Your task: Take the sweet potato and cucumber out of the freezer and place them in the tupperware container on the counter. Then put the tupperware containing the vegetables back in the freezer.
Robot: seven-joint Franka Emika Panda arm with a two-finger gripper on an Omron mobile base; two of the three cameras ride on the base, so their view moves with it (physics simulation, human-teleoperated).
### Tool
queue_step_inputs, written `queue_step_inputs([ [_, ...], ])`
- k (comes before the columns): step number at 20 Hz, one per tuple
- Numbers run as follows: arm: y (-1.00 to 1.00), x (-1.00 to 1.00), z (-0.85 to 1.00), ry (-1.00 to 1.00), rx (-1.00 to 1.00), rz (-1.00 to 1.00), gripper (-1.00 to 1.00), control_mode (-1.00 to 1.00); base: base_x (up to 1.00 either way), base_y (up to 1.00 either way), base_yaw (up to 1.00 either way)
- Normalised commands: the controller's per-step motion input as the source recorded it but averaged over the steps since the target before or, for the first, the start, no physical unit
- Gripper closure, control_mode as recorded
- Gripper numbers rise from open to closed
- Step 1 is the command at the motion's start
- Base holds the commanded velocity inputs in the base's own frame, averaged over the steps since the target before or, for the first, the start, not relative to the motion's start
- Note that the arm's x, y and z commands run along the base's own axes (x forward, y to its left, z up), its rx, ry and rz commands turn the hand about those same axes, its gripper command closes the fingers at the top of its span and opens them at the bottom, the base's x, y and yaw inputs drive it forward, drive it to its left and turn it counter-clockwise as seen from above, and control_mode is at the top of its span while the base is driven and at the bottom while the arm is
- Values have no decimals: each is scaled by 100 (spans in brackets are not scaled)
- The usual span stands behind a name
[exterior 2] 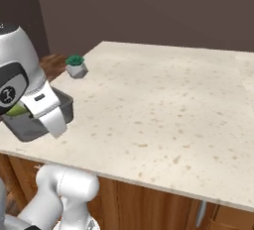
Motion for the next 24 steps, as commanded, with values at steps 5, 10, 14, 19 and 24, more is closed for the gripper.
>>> queue_step_inputs([
  [5, 0, 0, 0, 0, 0, 0, 100, 100, -74, 100, 16],
  [10, 0, 0, 0, 0, 0, 0, 100, 100, -60, 100, 27],
  [14, 0, 0, 0, 0, 0, 0, 100, 100, -29, 100, 24],
  [19, 0, 0, 0, 0, 0, 0, 100, 100, -4, 100, 21],
  [24, 0, 0, 0, 0, 0, 0, 100, 100, 17, 100, 9],
])
